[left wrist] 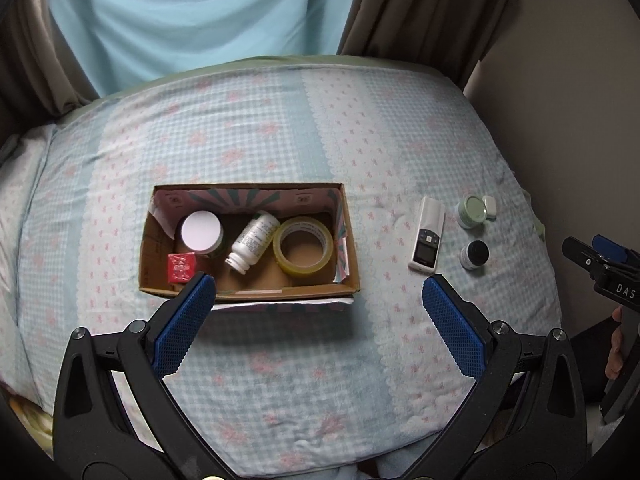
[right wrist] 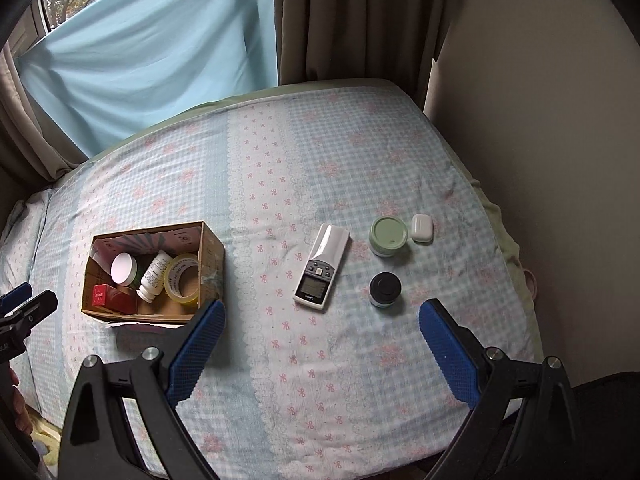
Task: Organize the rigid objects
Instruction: 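Lift both tools away from the box, then grasp the white remote with the left tool while the right tool grasps the green-lidded jar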
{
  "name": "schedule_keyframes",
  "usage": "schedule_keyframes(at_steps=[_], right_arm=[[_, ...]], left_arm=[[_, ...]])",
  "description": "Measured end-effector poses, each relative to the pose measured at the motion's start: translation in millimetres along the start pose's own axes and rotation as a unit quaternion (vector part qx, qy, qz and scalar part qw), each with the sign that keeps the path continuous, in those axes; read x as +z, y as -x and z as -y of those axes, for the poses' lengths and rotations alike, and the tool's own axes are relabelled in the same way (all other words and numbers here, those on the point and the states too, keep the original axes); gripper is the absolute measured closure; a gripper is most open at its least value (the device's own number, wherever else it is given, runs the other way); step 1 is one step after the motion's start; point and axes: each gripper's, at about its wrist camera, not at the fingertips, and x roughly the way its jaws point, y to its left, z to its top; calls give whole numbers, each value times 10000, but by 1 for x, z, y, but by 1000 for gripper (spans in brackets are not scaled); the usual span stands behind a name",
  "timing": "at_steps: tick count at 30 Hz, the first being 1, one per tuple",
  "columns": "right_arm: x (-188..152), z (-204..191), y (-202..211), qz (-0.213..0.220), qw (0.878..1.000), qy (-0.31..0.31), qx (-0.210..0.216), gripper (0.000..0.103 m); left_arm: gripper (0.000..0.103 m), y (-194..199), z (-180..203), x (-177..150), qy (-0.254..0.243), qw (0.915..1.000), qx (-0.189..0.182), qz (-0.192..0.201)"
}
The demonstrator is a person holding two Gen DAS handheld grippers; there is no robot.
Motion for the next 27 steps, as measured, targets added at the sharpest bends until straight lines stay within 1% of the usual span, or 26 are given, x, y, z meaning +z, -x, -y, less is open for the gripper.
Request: schedule_keyframes(at_steps=[4,9,14,17,20,23,27], right_arm=[[7,32,-10,18,9998,205,63,6],[20,73,-27,37,9991,323,282,6],[32,105,-62,-25,9973,595,433,6],[39,119,-91,-72,9945,925,488,6],[45,129,-122,-92,9913,1144,637,6],[47,138,-155,-188,9901,1117,823,6],[47,143,-185,-75,9893,1098,961,6]], left_arm=[[0,-15,52,1,-112,9998,-13,-161],[0,-48,117,2,-605,9970,122,-476],[0,-92,160,7,-614,9952,156,-744],[0,-127,182,11,-661,9929,229,-958],[0,-161,196,17,-628,9909,193,-1174],[0,-197,204,20,-713,9867,265,-1439],[0,-238,212,18,-986,9796,326,-1722]])
